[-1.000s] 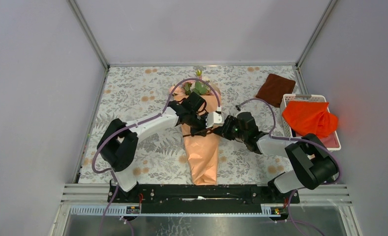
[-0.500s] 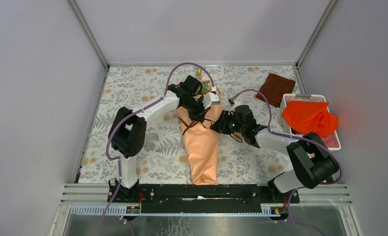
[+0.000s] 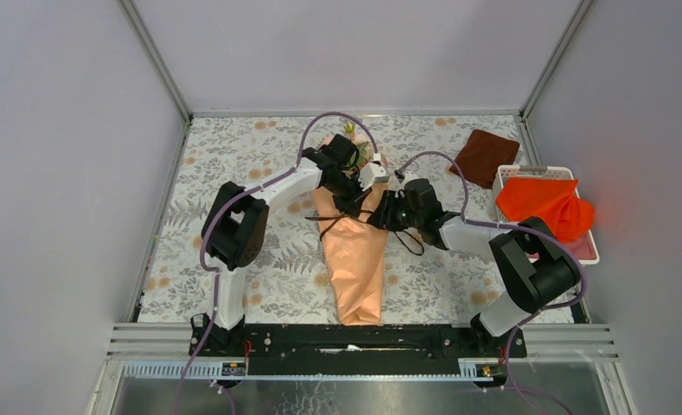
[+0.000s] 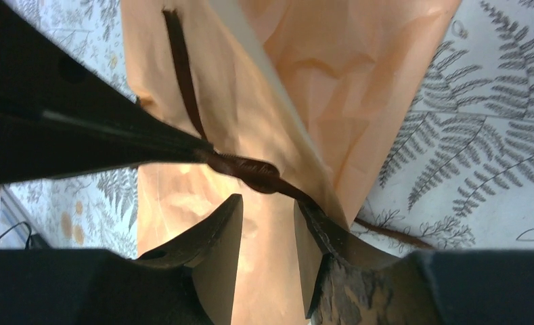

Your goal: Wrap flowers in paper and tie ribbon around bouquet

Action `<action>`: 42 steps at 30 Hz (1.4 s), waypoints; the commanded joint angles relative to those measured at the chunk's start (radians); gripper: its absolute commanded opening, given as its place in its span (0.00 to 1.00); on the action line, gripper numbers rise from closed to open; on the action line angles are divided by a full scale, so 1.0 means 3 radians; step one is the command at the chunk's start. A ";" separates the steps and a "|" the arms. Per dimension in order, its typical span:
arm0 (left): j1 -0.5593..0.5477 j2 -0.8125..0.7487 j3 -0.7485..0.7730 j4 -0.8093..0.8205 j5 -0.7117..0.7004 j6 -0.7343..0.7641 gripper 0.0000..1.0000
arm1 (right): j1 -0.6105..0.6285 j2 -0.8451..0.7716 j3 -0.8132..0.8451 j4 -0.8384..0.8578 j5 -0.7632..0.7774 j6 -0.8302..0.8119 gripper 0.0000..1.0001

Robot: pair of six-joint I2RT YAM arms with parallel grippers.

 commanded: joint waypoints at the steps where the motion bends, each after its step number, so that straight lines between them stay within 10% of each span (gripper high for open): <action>1: -0.0001 -0.0027 0.0057 0.0025 -0.0045 -0.0046 0.00 | -0.0009 0.0143 0.0221 0.0183 0.0237 0.0016 0.41; 13: -0.0002 0.0062 0.0047 0.0033 -0.0052 -0.0051 0.00 | -0.0009 0.0439 0.0378 0.0103 0.0533 0.0174 0.04; 22: 0.0083 -0.0256 -0.0018 -0.0355 -0.0174 0.0621 0.67 | -0.0021 0.0445 0.0340 0.0009 0.0464 0.0103 0.00; 33: 0.0833 -0.0871 -0.1030 -0.0195 -0.0292 0.2268 0.66 | -0.0020 0.0473 0.0396 -0.0131 0.0282 -0.0004 0.00; 42: 0.0834 -0.0854 -0.1530 0.0765 -0.0165 0.2244 0.73 | -0.0020 0.0446 0.0427 -0.0185 0.0200 -0.0014 0.00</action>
